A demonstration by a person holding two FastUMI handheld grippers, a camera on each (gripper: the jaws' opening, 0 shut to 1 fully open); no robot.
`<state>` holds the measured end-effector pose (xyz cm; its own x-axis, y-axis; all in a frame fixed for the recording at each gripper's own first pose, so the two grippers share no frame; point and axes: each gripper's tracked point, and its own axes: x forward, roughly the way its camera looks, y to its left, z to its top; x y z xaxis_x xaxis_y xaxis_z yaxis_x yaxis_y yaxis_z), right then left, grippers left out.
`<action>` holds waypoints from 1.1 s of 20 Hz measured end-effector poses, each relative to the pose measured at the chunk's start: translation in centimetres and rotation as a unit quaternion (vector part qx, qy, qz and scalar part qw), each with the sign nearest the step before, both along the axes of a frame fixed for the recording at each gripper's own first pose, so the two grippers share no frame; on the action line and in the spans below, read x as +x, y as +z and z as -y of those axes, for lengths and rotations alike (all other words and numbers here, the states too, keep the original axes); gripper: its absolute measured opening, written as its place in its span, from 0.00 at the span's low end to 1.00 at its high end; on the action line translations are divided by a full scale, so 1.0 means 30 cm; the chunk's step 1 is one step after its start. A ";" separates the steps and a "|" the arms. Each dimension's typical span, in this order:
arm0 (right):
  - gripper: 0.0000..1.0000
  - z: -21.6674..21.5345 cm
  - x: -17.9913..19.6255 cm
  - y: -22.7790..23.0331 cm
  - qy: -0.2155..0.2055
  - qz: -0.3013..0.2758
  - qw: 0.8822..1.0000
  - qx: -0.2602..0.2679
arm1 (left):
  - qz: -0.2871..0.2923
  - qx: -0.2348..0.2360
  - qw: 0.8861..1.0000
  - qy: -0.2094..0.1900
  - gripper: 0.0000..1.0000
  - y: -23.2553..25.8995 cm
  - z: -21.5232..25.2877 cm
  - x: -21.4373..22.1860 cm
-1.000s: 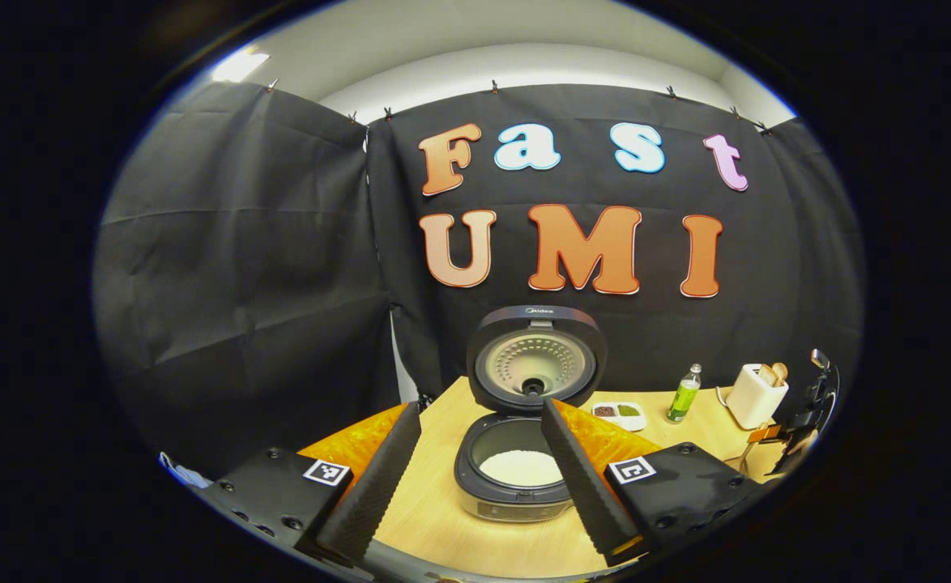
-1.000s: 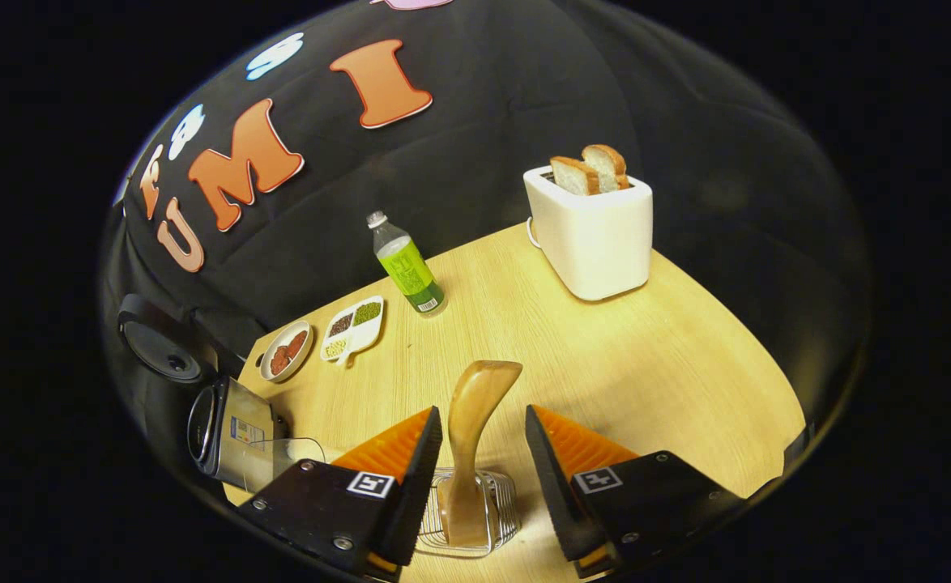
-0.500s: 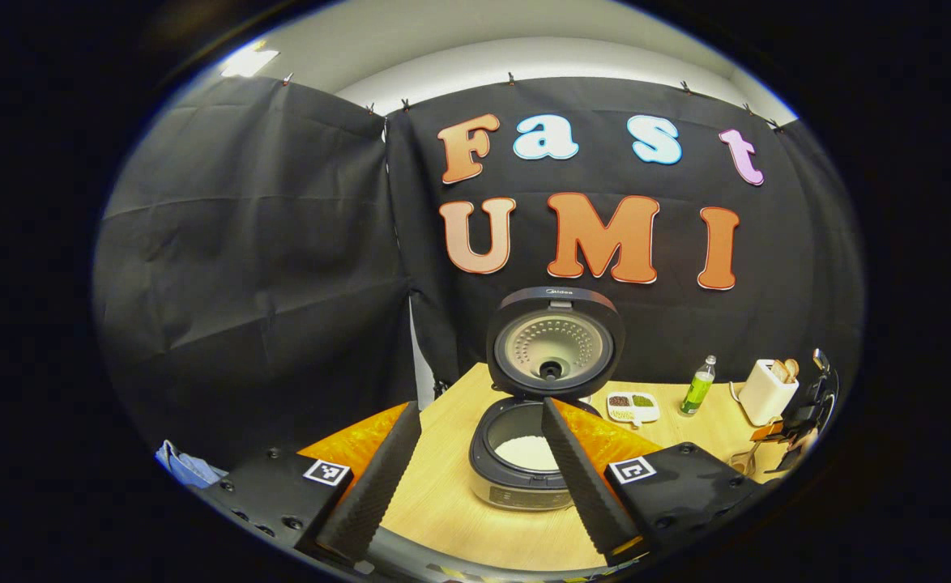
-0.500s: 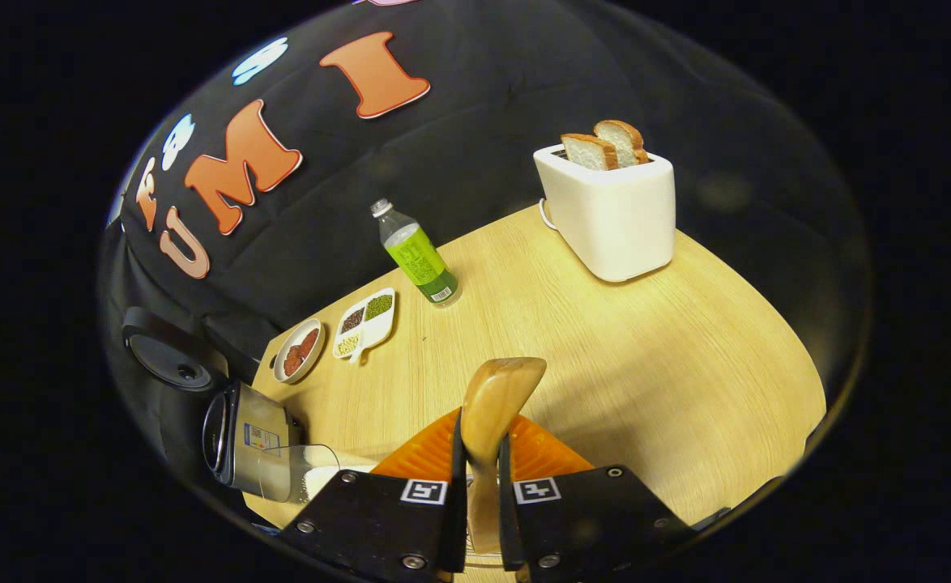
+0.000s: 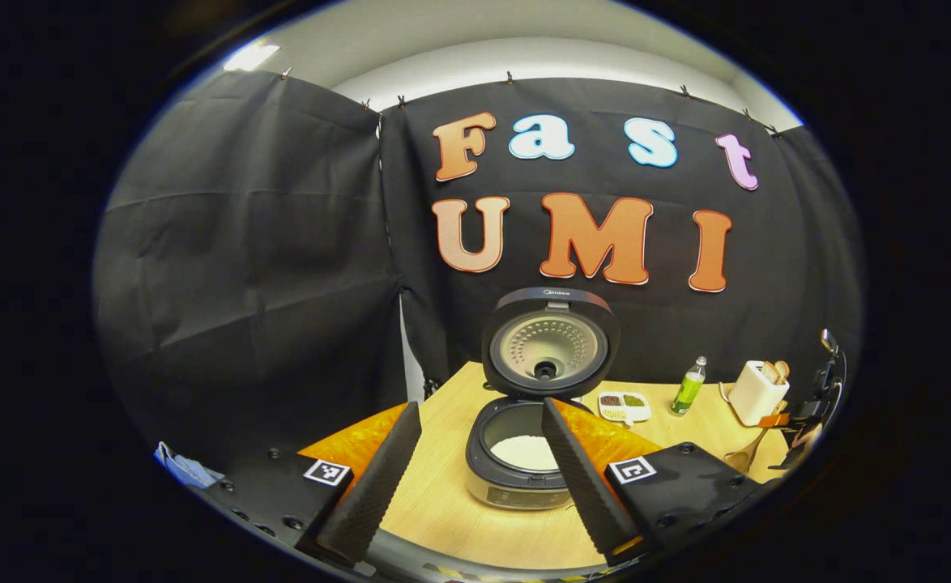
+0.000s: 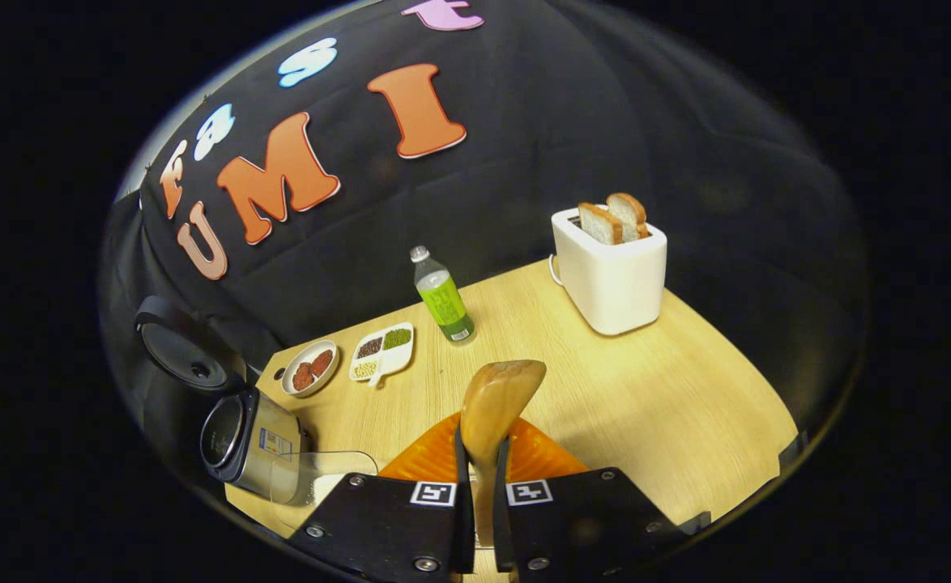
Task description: Close the left gripper, press the button to open the rice cooker; take a wooden spoon from the chopstick holder with the right hand, scoop a spoonful of rice and pour it into the rice cooker, then put the wooden spoon back into the chopstick holder.
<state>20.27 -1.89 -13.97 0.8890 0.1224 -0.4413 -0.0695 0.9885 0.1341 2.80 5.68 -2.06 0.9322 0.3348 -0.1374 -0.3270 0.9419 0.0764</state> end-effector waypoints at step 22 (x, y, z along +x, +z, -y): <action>0.08 -0.505 -0.133 -0.134 -0.026 0.091 0.983 -0.157 | -0.038 -0.014 0.994 -0.103 0.97 -0.103 -0.422 0.227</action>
<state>16.29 13.25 -17.98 0.9584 -0.0422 -0.2825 -0.0122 0.9821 -0.1880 9.59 18.33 -5.15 0.9674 0.1323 -0.2161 -0.1205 0.9905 0.0669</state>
